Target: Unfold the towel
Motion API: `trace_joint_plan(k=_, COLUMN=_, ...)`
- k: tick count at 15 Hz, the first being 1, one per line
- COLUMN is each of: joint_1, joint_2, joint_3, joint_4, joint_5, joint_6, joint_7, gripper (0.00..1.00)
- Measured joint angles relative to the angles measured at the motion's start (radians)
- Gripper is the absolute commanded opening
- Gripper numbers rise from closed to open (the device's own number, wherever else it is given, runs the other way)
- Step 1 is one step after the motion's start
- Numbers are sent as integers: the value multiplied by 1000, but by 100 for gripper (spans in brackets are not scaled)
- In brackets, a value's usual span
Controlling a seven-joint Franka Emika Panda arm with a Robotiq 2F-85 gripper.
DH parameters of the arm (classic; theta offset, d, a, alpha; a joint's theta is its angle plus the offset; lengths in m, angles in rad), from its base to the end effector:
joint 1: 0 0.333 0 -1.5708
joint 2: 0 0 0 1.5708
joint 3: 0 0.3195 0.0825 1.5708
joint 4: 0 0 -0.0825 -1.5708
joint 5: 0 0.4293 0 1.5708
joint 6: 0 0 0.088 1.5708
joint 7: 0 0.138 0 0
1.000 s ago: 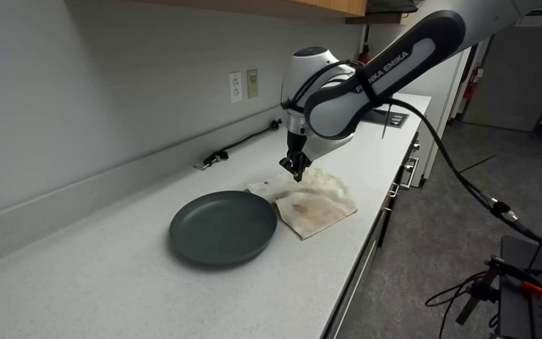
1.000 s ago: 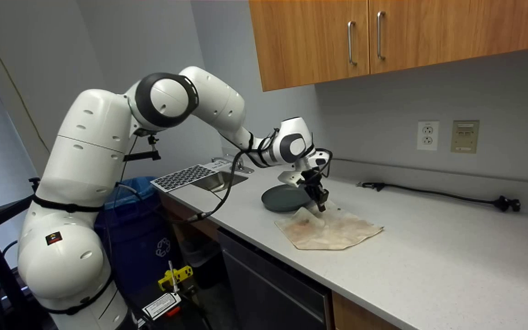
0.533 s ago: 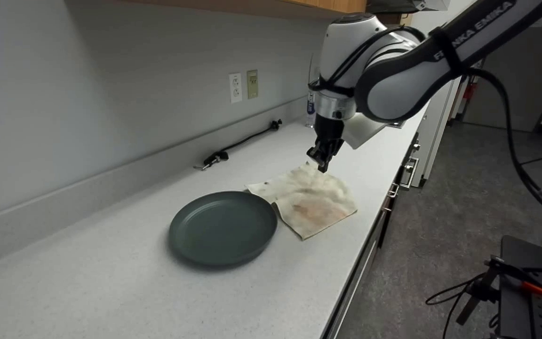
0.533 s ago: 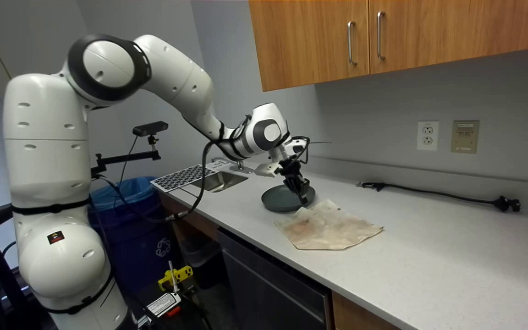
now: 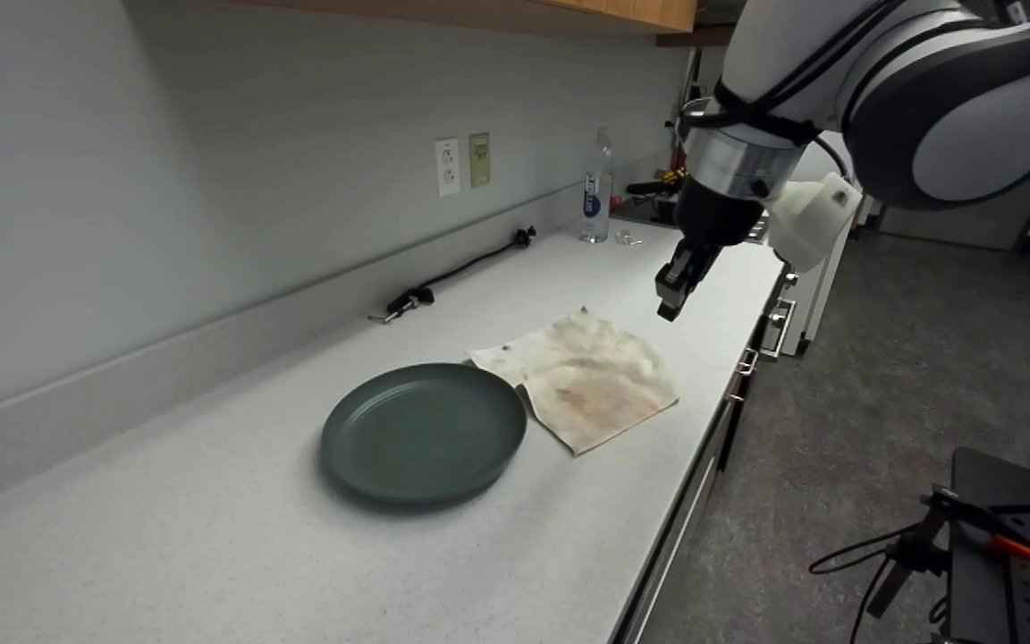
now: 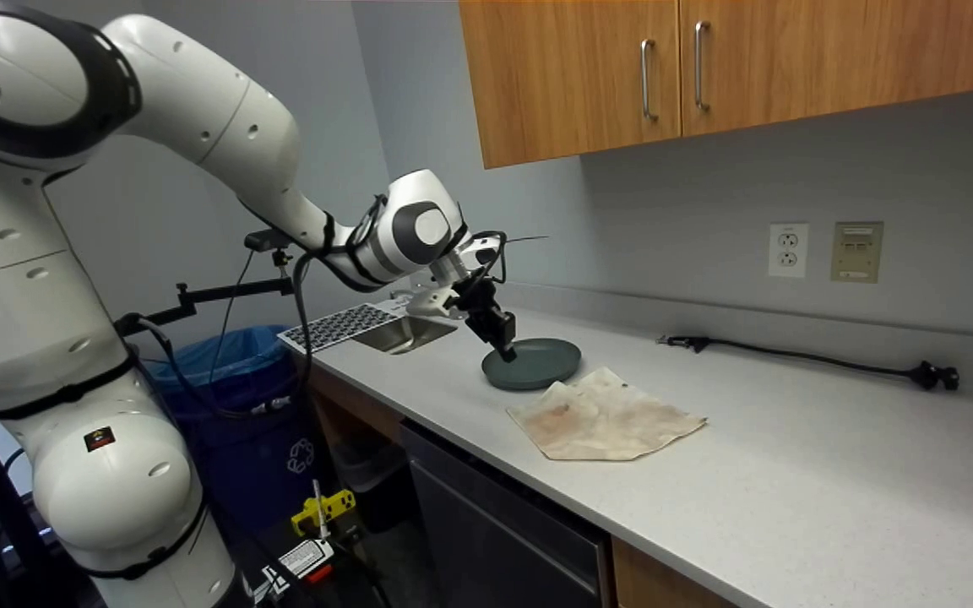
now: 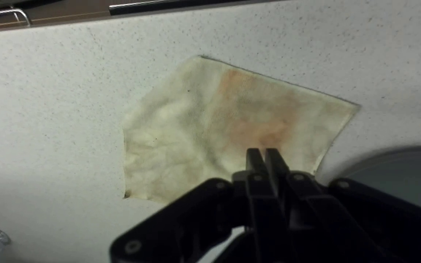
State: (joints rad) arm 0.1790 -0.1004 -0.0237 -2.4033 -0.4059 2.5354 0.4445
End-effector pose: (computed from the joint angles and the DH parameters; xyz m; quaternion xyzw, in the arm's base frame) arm 0.5361 0.0815 0.3199 0.9846 0.0093 0.1477 0.0926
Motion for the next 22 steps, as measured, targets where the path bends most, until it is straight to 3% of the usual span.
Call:
trace_joint_plan(k=8, joint_1=-64, joint_2=-194, joint_3=122, joint_4=-145, joint_5=3, joint_6=44, joint_7=0, gripper=100)
trace_joint_plan(k=15, joint_1=-131, joint_2=-252, joint_3=186, joint_4=-202, joint_5=2, joint_6=117, joint_7=-1, gripper=100)
trace_joint_plan(k=22, joint_1=-137, joint_2=-266, joint_3=194, joint_4=-219, joint_5=14, joint_6=118, joint_7=-4, gripper=100)
